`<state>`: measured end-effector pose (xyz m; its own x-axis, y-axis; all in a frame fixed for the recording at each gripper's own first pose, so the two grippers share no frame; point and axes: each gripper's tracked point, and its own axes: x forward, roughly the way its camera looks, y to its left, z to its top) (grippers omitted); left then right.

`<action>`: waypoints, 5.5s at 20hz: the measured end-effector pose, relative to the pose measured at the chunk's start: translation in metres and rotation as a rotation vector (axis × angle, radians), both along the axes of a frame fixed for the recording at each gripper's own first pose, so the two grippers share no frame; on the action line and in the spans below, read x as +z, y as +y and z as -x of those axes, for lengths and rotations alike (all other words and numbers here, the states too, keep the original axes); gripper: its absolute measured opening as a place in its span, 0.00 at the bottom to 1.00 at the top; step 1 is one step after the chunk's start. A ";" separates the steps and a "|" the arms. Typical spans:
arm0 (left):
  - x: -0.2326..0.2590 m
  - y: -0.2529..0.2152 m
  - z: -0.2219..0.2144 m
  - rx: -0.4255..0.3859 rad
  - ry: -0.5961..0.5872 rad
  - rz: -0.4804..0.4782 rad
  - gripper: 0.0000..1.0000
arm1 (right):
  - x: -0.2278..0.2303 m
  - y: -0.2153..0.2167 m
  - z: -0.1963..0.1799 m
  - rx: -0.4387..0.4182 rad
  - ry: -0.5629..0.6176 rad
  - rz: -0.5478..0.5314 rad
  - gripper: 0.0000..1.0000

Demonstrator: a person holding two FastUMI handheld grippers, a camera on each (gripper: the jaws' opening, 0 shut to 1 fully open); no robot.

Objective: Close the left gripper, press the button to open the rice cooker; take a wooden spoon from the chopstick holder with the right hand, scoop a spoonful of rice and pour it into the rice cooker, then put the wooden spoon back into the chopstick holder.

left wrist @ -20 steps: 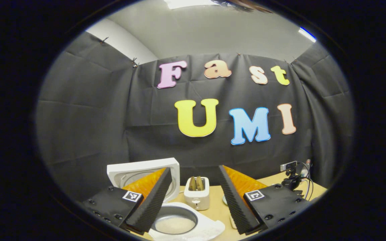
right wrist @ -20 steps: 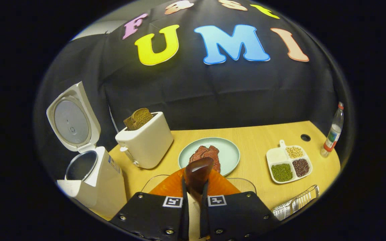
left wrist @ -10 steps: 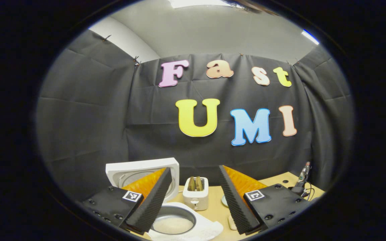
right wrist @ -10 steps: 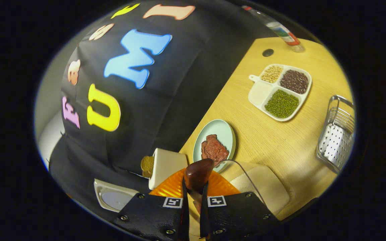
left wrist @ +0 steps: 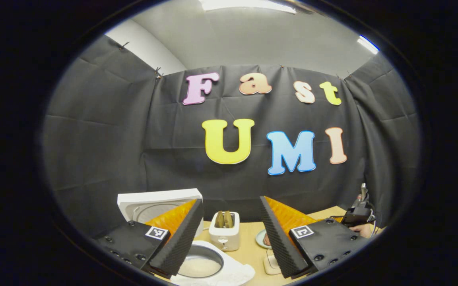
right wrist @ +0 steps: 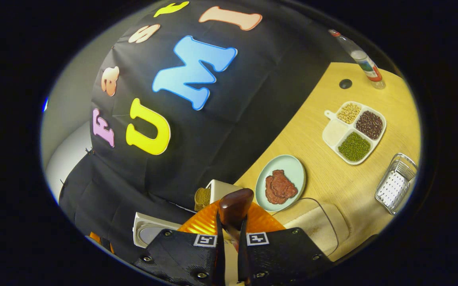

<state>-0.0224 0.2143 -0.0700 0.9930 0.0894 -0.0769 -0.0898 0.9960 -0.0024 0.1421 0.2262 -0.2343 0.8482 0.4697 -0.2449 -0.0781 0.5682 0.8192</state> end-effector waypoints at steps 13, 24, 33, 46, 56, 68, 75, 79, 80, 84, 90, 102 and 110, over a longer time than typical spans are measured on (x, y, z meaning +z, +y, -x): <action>-0.037 0.032 0.025 0.039 0.050 0.088 0.96 | 0.073 0.073 0.018 0.088 -0.032 -0.079 0.12; -0.046 0.072 0.050 0.101 0.061 0.055 0.96 | 0.075 0.178 0.012 0.196 0.026 -0.145 0.12; -0.057 0.092 0.054 0.112 0.065 0.052 0.96 | 0.047 0.251 0.010 0.282 0.057 -0.082 0.13; -0.059 0.136 0.054 0.146 0.040 0.043 0.96 | 0.004 0.304 0.029 0.386 -0.038 0.196 0.13; -0.060 0.146 0.064 0.183 0.043 0.049 0.96 | 0.002 0.339 0.047 0.501 -0.202 0.374 0.13; -0.063 0.148 0.077 0.207 0.025 0.065 0.96 | 0.042 0.366 0.099 0.704 -0.597 0.617 0.13; -0.062 0.150 0.082 0.229 0.017 0.069 0.96 | 0.067 0.355 0.127 0.773 -0.754 0.635 0.13; -0.067 0.145 0.085 0.239 0.047 0.059 0.96 | 0.065 0.349 0.136 0.819 -0.822 0.709 0.13; -0.066 0.144 0.087 0.240 0.043 0.057 0.96 | 0.067 0.348 0.138 0.827 -0.841 0.722 0.13; -0.064 0.141 0.094 0.240 0.041 0.060 0.96 | 0.071 0.345 0.144 0.832 -0.841 0.697 0.13; -0.065 0.134 0.099 0.228 0.053 0.075 0.96 | 0.078 0.332 0.123 0.714 -0.579 0.453 0.13; -0.057 0.096 0.078 0.122 0.054 0.087 0.97 | 0.103 0.257 0.089 0.502 -0.363 0.194 0.12; -0.045 0.044 0.049 0.024 0.030 0.091 0.97 | 0.123 0.166 0.080 0.383 -0.357 0.202 0.12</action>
